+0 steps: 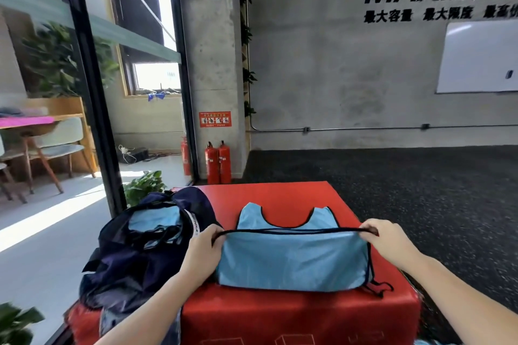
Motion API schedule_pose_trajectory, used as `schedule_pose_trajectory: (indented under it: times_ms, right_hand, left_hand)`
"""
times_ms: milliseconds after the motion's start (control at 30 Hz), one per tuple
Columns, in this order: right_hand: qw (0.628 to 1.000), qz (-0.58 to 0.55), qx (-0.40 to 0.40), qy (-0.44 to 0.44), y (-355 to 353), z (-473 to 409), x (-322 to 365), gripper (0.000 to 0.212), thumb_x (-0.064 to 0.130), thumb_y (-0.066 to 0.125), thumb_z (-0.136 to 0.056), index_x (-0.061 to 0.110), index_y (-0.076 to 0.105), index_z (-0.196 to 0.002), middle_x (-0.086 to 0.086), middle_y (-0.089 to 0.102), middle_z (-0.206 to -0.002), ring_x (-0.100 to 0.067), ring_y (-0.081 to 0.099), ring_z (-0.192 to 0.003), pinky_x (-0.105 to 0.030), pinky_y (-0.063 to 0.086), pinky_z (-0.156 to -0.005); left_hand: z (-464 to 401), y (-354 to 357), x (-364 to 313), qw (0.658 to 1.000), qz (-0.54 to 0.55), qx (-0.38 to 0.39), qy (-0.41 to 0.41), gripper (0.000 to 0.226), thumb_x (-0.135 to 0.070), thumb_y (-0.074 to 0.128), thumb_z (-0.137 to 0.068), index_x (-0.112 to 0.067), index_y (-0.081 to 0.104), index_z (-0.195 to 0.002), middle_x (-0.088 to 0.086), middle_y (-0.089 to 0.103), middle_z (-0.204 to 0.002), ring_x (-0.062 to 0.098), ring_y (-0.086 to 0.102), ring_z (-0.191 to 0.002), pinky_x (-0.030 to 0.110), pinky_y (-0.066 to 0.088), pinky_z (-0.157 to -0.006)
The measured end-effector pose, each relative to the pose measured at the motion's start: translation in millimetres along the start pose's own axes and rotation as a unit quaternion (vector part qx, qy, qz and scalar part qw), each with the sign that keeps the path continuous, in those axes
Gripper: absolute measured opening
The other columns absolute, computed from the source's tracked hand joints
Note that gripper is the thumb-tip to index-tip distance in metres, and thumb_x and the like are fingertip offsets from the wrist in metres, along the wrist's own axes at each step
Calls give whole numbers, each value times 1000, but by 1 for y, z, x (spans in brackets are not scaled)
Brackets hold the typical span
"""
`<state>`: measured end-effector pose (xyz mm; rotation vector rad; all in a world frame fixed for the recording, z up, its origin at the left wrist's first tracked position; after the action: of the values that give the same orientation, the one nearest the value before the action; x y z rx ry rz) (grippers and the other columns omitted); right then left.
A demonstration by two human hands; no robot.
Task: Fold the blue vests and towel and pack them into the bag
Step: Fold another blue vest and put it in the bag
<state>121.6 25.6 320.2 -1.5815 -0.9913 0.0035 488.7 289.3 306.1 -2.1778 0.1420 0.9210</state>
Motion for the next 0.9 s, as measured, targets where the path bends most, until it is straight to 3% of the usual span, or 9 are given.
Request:
schedule_pose_trajectory:
  times_ms: [267,433,567,633,733,900]
  right_hand:
    - [999,-4,-8,52,13,-49,-22,12,31,67,-93,37,68,-83,16,68,-84,-6,62,-84,-38,51,-77]
    - [997,-10,2,79,40,-105,-39,8,31,67,-92,37,68,-88,10,68,-89,-16,65,-87,-41,54,-82]
    - [993,-52,-4,108,69,-148,-50,13,13,65,-94,24,70,-88,-3,73,-80,-16,71,-70,-36,57,-72]
    - [994,-48,-6,102,89,-161,-56,15,12,66,-93,15,70,-107,-11,74,-105,-22,71,-93,-38,55,-87]
    - [994,4,52,92,133,-156,-60,49,26,68,-93,11,54,-138,-11,59,-134,-28,56,-121,-37,44,-101]
    - [992,22,120,41,196,-104,-48,50,37,60,-98,15,50,-141,-2,50,-144,-20,49,-131,-32,38,-110]
  left_hand:
    - [-50,31,9,1000,19,2,-10,23,-16,59,-96,-37,66,-90,-19,70,-86,-1,62,-86,18,41,-75]
    - [-106,71,35,998,17,31,-49,30,-11,50,-96,-36,67,-99,-15,70,-93,6,62,-90,19,42,-74]
    - [-148,104,57,997,-9,41,-68,26,-10,51,-95,-25,68,-108,-5,71,-99,17,63,-95,27,44,-78]
    - [-157,123,74,994,-33,57,-92,31,-9,52,-94,-20,64,-120,2,70,-110,25,63,-104,35,48,-85]
    - [-150,153,84,975,-177,98,-92,38,-11,48,-94,-20,54,-130,5,60,-125,31,53,-117,46,42,-96]
    - [-88,203,54,976,-122,179,13,47,-20,53,-100,-20,46,-146,0,47,-149,22,40,-140,37,29,-116]
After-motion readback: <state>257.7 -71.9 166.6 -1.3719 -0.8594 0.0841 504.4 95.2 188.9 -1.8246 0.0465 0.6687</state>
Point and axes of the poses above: each hand's wrist, its own z-axis away from the middle knuckle, its own y-axis out of the palm, x = y × z, the point moved 8 cm from there along -z, towards the middle knuckle
